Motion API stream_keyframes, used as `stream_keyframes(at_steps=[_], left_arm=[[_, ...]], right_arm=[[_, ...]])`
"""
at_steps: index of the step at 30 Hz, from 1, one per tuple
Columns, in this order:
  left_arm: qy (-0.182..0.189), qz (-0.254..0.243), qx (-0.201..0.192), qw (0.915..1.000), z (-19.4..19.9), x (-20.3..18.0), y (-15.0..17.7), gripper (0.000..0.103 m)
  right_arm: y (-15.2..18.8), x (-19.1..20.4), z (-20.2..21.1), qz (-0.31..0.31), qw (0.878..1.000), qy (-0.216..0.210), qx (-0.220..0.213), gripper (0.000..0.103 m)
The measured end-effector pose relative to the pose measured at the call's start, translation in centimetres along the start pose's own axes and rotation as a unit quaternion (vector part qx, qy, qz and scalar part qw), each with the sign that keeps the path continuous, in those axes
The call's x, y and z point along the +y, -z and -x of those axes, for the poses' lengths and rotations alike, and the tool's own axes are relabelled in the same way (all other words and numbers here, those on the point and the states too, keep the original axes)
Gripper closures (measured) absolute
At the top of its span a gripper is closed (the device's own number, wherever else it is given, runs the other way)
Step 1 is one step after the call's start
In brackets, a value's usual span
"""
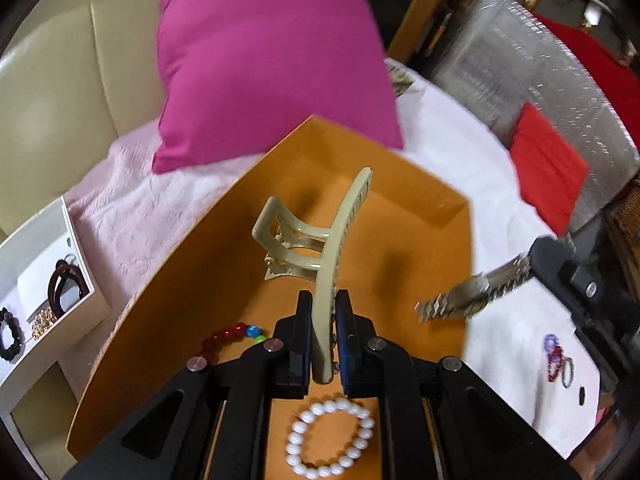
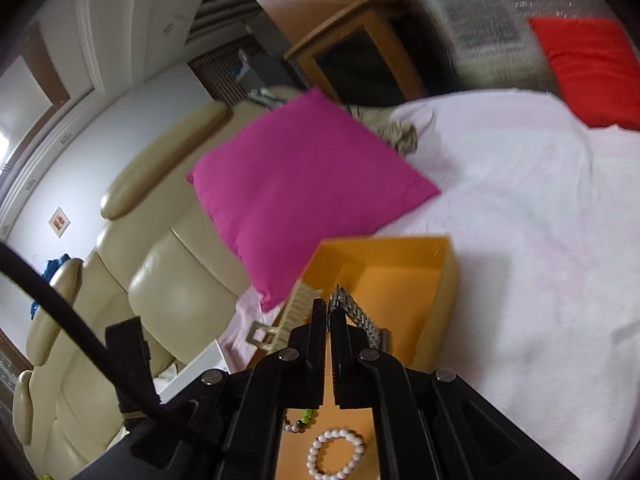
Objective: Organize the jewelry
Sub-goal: 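Carry the claw clip and watch into the orange box and release both, then grasp the black ring with the right tool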
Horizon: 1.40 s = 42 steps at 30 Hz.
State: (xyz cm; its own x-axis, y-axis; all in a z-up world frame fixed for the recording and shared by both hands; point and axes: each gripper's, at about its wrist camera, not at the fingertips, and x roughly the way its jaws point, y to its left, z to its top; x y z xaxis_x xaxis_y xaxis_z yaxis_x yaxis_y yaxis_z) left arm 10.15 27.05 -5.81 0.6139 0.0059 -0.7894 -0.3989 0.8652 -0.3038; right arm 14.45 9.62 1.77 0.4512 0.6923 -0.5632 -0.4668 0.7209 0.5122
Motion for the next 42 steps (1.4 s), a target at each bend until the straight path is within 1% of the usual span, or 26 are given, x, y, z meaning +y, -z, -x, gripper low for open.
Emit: stream_keyframes(at_steps=[2, 3, 4, 6, 8, 9, 10, 12, 14, 17, 21, 23, 26, 28, 30, 33, 35, 36, 39, 41, 42], left_arm=[[0.000, 0.009, 0.007, 0.9999, -0.7, 0.4, -0.4, 0.092], [-0.010, 0.012, 0.004, 0.9999, -0.9, 0.6, -0.5, 0.090], [-0.023, 0.014, -0.002, 0.9996, -1.0, 0.7, -0.6, 0.088], [-0.031, 0.014, -0.015, 0.9993, -0.6, 0.7, -0.5, 0.068], [-0.035, 0.013, -0.031, 0.9988, -0.1, 0.6, -0.5, 0.060], [-0.039, 0.011, -0.039, 0.9984, 0.3, 0.5, -0.5, 0.060], [-0.044, 0.007, -0.046, 0.9980, 0.6, 0.2, -0.5, 0.060], [-0.044, -0.002, -0.061, 0.9972, 1.1, -0.8, -0.5, 0.060], [-0.046, -0.010, -0.081, 0.9956, 1.7, -2.0, -0.5, 0.060], [-0.049, -0.040, -0.109, 0.9920, 2.4, -4.3, 0.0, 0.060], [-0.047, -0.088, -0.145, 0.9844, 3.2, -8.1, 1.0, 0.060], [-0.043, -0.112, -0.154, 0.9807, 3.3, -10.1, 1.7, 0.060], [-0.032, -0.165, -0.160, 0.9728, 3.1, -14.2, 3.4, 0.059], [-0.024, -0.191, -0.158, 0.9685, 3.1, -16.3, 4.5, 0.058], [-0.013, -0.224, -0.153, 0.9623, 2.7, -18.8, 6.0, 0.054], [0.000, -0.261, -0.144, 0.9547, 2.1, -21.7, 8.0, 0.054], [0.015, -0.277, -0.131, 0.9517, 1.6, -23.3, 9.2, 0.054], [0.029, -0.285, -0.118, 0.9508, 1.2, -24.2, 9.8, 0.054], [0.066, -0.290, -0.077, 0.9518, -0.2, -26.1, 10.9, 0.054], [0.082, -0.289, -0.053, 0.9524, -1.0, -26.9, 11.5, 0.054], [0.090, -0.288, -0.038, 0.9526, -1.6, -27.4, 11.7, 0.054]], right_arm=[[0.5, -0.3, -2.0, -0.007, 1.000, 0.006, 0.019, 0.100], [0.4, -0.5, -2.9, -0.008, 1.000, 0.005, 0.030, 0.099], [0.3, -0.8, -3.6, -0.011, 0.999, 0.006, 0.038, 0.095], [-0.2, -2.0, -4.4, -0.038, 0.998, 0.019, 0.053, 0.095], [-0.7, -3.3, -4.1, -0.073, 0.995, 0.013, 0.064, 0.089], [-0.8, -3.9, -3.1, -0.083, 0.995, 0.000, 0.049, 0.088], [-0.9, -4.3, -1.7, -0.075, 0.997, 0.001, 0.029, 0.088], [-0.9, -5.1, 0.2, -0.064, 0.998, -0.003, 0.008, 0.087], [-0.7, -6.5, 2.0, -0.080, 0.997, -0.013, -0.005, 0.087], [0.1, -9.3, 5.2, -0.096, 0.995, 0.007, -0.014, 0.087], [1.8, -13.7, 10.2, -0.109, 0.992, 0.052, -0.032, 0.087], [2.6, -15.8, 12.4, -0.119, 0.989, 0.073, -0.042, 0.087], [4.1, -19.7, 16.5, -0.146, 0.982, 0.105, -0.049, 0.087], [5.3, -22.4, 19.5, -0.167, 0.976, 0.123, -0.063, 0.087], [6.2, -24.5, 21.6, -0.187, 0.971, 0.133, -0.074, 0.087], [7.7, -27.5, 24.8, -0.221, 0.959, 0.145, -0.097, 0.087], [8.2, -29.4, 25.9, -0.253, 0.950, 0.147, -0.110, 0.087], [8.4, -30.4, 26.3, -0.273, 0.945, 0.143, -0.113, 0.087], [8.6, -32.1, 26.4, -0.304, 0.938, 0.133, -0.102, 0.087], [8.8, -33.0, 26.1, -0.324, 0.933, 0.132, -0.089, 0.076], [8.9, -33.4, 26.0, -0.335, 0.929, 0.129, -0.086, 0.064]])
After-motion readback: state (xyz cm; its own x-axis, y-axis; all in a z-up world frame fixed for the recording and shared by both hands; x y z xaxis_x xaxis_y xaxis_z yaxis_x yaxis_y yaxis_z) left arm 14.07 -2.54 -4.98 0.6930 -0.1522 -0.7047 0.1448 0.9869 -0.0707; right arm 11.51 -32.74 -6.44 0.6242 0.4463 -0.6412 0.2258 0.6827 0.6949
